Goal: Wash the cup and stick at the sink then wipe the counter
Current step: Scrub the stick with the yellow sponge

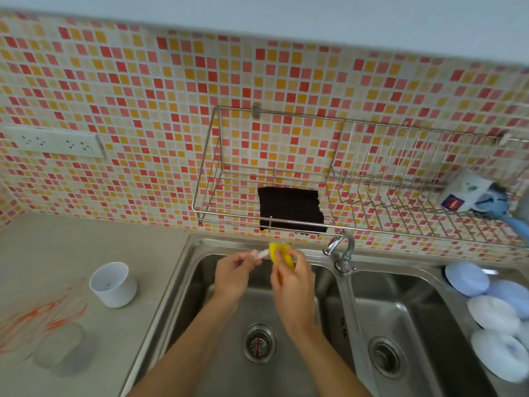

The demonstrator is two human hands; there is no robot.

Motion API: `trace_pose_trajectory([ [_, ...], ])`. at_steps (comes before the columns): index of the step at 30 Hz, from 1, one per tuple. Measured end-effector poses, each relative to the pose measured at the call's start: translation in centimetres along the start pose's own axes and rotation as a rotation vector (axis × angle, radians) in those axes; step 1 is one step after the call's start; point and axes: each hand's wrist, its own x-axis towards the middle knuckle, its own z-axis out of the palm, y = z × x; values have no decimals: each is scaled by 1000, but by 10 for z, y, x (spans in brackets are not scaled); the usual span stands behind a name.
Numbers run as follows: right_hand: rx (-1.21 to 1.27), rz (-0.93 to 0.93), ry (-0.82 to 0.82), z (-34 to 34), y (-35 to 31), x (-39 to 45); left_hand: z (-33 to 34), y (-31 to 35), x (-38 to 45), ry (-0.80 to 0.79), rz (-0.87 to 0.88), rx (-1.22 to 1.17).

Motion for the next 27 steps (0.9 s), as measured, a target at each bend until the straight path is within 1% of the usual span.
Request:
trace_pose_trajectory([
  [2,-69,-124,-7,0,-2,-6,4,1,-1,15,-14,20],
  [3,-89,-149,-5,0,0,-8,6,0,0,12,-18,25],
  [6,-84,-84,14,-1,9,-5,7,-1,1,-15,-18,40],
  [9,-171,-165,-15,-1,12,-6,3,-2,2,-21,-14,64],
  [12,-181,-128,16,-8,20,1,-3,-2,2,-67,-14,37],
  [14,-215,-148,30,-10,25,8,-6,-2,2,-107,-10,80],
  [18,-211,-288,4,-13,28,16,-13,-1,1,-188,-25,154],
  [21,-178,-328,-31,-16,30,26,-18,-5,3,-201,86,327],
  [23,-150,-315,-118,-8,26,21,-13,-6,-2,-201,133,446],
  [26,-69,-109,-242,13,24,3,-7,-21,-5,-139,139,543],
  [27,-46,-61,-243,16,25,-3,-8,-23,-4,-123,140,565],
])
